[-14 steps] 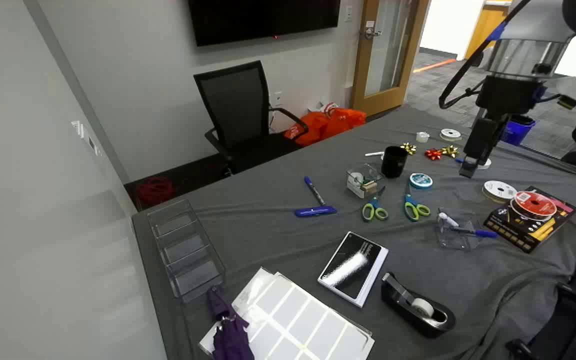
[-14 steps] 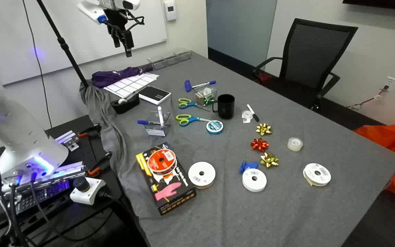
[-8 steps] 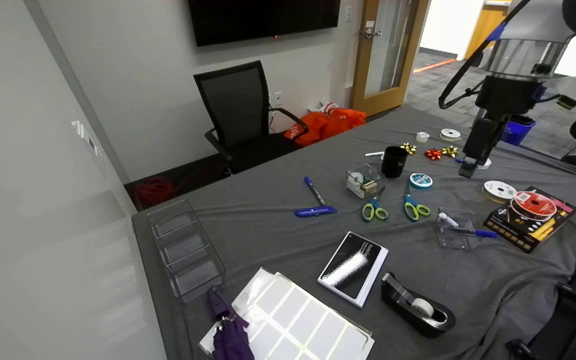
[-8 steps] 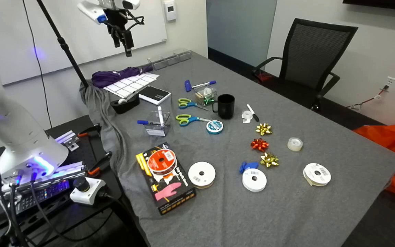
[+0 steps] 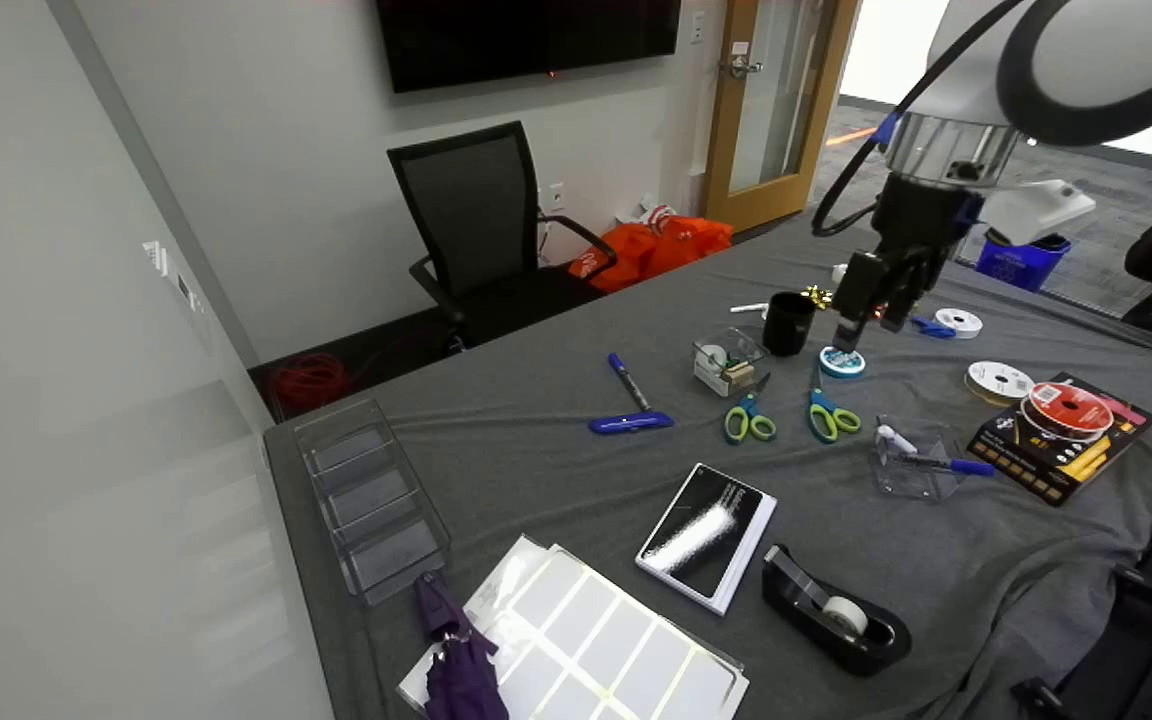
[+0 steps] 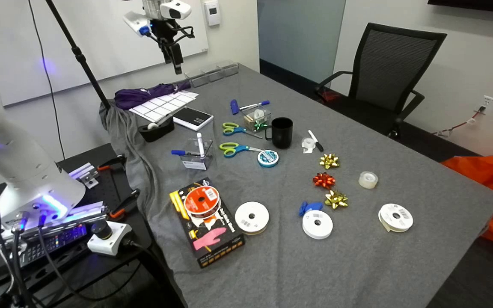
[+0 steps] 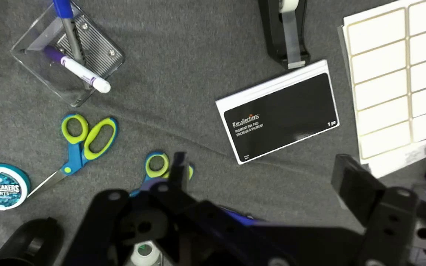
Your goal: Put the brown object on the table
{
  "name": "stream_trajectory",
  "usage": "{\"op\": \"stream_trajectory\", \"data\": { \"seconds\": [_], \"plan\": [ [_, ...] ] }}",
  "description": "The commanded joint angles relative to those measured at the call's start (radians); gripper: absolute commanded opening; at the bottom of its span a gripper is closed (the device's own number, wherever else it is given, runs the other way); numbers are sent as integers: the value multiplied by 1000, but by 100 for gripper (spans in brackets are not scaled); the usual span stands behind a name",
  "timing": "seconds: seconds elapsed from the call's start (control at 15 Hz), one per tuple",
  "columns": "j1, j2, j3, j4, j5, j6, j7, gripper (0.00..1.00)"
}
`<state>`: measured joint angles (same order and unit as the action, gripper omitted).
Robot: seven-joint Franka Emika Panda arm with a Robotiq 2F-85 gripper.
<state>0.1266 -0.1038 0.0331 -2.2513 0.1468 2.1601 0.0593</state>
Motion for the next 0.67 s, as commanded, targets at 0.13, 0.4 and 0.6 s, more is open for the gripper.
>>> {"op": "stream_trajectory", "data": {
  "seconds": [0.13,0.4,0.6],
  "plan": [
    [-25,257,12,225,-85,-30,113,100],
    [-31,421,4,401,-55,-40,141,100],
    [-39,508,-3,505,-49,-46,157,100]
  ]
}}
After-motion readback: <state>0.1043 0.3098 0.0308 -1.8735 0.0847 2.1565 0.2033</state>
